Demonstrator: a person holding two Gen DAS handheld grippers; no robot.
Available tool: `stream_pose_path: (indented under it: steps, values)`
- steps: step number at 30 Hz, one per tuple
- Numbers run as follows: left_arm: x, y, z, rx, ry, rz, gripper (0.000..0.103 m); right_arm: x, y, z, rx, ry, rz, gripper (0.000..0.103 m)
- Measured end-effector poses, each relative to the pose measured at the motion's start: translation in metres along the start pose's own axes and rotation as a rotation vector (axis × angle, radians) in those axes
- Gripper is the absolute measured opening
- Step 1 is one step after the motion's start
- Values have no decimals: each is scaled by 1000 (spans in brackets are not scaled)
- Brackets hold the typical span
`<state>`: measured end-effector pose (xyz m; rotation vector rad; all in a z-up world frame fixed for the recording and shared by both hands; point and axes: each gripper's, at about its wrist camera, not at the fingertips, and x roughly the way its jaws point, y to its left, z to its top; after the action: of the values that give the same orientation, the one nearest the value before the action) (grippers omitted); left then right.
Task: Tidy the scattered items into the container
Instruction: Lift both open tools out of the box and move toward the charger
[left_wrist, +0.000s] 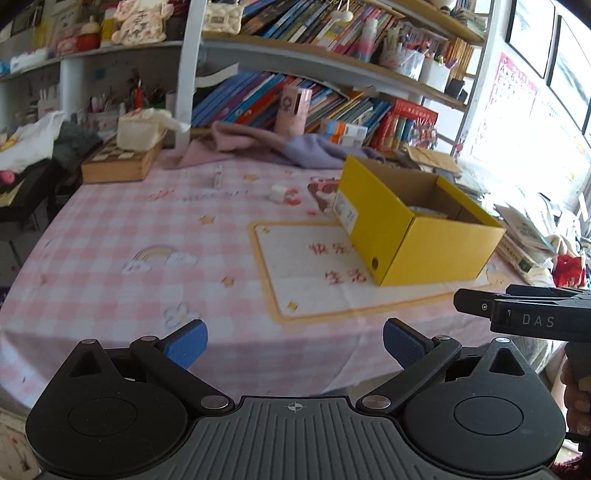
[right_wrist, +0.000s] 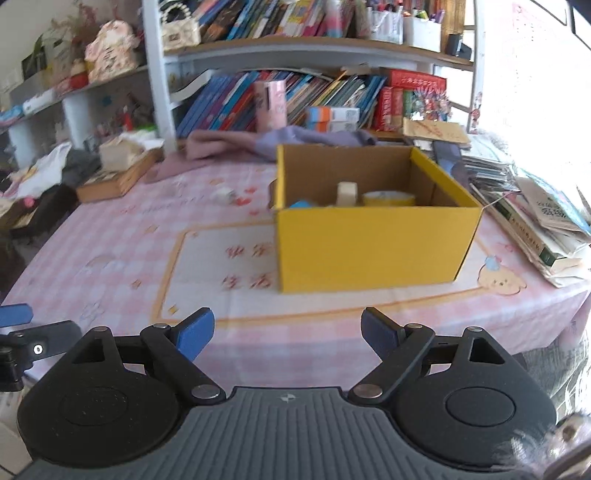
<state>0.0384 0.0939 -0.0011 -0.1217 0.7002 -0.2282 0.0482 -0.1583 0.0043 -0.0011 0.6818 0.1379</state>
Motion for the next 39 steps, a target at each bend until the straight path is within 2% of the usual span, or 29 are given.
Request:
stream_pose_path:
  steps: [9, 22, 27, 31, 39]
  values:
    - [-15, 13, -16, 21, 64, 36, 102, -9, 37, -8, -68, 53, 49, 90]
    - [-30, 37, -17, 20, 41, 94, 102, -5, 76, -6, -152, 69, 96, 92]
    - [-26, 46, -12, -22, 53, 110, 102, 0, 84, 1, -181, 75, 97, 92]
    - [-18, 47, -13, -10, 71, 92, 102, 8, 87, 7, -193, 71, 95, 92]
    - [-3, 60, -1, 16, 78, 122, 102, 39, 101, 19, -201, 87, 136, 91]
